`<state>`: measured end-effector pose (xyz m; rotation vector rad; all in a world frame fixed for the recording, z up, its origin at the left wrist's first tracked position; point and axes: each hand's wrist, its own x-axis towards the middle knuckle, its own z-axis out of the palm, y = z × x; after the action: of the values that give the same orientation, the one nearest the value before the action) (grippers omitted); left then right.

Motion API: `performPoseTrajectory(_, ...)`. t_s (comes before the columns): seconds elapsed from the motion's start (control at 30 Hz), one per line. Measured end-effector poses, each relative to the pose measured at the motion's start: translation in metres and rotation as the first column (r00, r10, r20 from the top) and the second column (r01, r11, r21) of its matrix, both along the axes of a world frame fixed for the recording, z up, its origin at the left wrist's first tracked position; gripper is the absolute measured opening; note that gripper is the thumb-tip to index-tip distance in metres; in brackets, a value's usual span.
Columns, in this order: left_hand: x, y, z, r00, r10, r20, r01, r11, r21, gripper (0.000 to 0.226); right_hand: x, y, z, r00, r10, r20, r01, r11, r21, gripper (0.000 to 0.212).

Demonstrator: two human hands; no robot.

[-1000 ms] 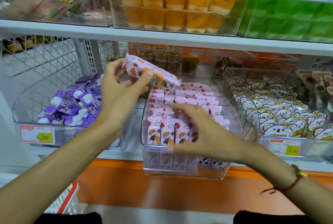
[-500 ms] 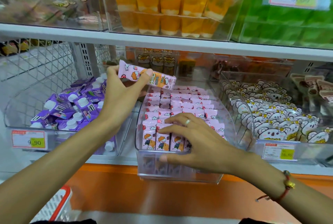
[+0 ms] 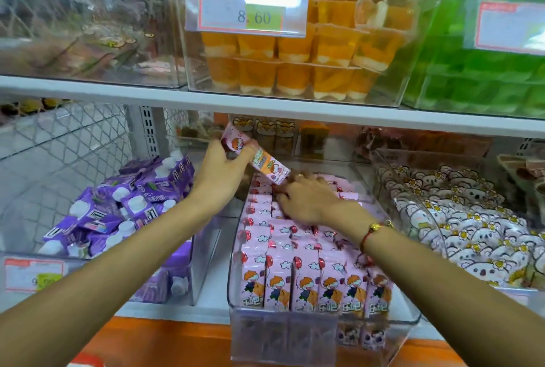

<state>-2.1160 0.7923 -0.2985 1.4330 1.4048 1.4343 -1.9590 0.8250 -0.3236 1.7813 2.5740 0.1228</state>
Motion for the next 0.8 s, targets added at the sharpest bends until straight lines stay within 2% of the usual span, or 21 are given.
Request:
performPoseTrajectory(0.07,-0.002,0.002,-0.001,1.000,-0.014,-0.006,0.014,1.000,0.001,0.036,0.001,-0.002,0.000,0.999,0.030,0.025,-0.030,1.000,0.002,0.046)
performPoseTrajectory(0.17,-0.005,0.003,-0.003,0.999,-0.041,-0.025,0.042,0.999,0.026,0.036,0.006,-0.010,-0.003,0.997,0.071,0.040,-0.068,0.995,-0.076,0.047)
performPoseTrajectory(0.33,-0.003,0.014,-0.005,0.990,-0.056,-0.131,0.063,0.996,0.056,0.037,0.015,-0.028,-0.008,0.981,0.104,-0.163,-0.125,0.984,-0.128,0.037)
performPoseTrajectory(0.43,0.001,0.026,-0.005,0.941,-0.121,-0.315,0.137,0.990,0.028,0.036,0.019,-0.037,-0.008,0.962,0.112,-0.249,-0.149,0.980,-0.132,0.035)
performPoseTrajectory(0.57,0.004,0.034,0.001,0.769,-0.112,-0.629,0.195,0.979,0.064,0.050,0.019,-0.041,-0.007,0.950,0.119,-0.290,-0.156,0.982,-0.109,0.036)
performPoseTrajectory(0.67,0.012,0.039,0.006,0.491,-0.053,-0.869,0.180,0.983,0.042,0.060,0.018,-0.043,-0.006,0.953,0.113,-0.282,-0.152,0.981,-0.122,0.039)
performPoseTrajectory(0.73,0.019,0.044,0.005,0.352,-0.064,-0.934,0.193,0.981,0.006,0.064,0.018,-0.045,-0.003,0.956,0.111,-0.271,-0.148,0.981,-0.121,0.039)
performPoseTrajectory(0.8,0.025,0.048,0.002,0.331,-0.122,-0.936,0.240,0.970,-0.042,0.057,0.018,-0.048,-0.001,0.960,0.114,-0.255,-0.146,0.983,-0.109,0.040)
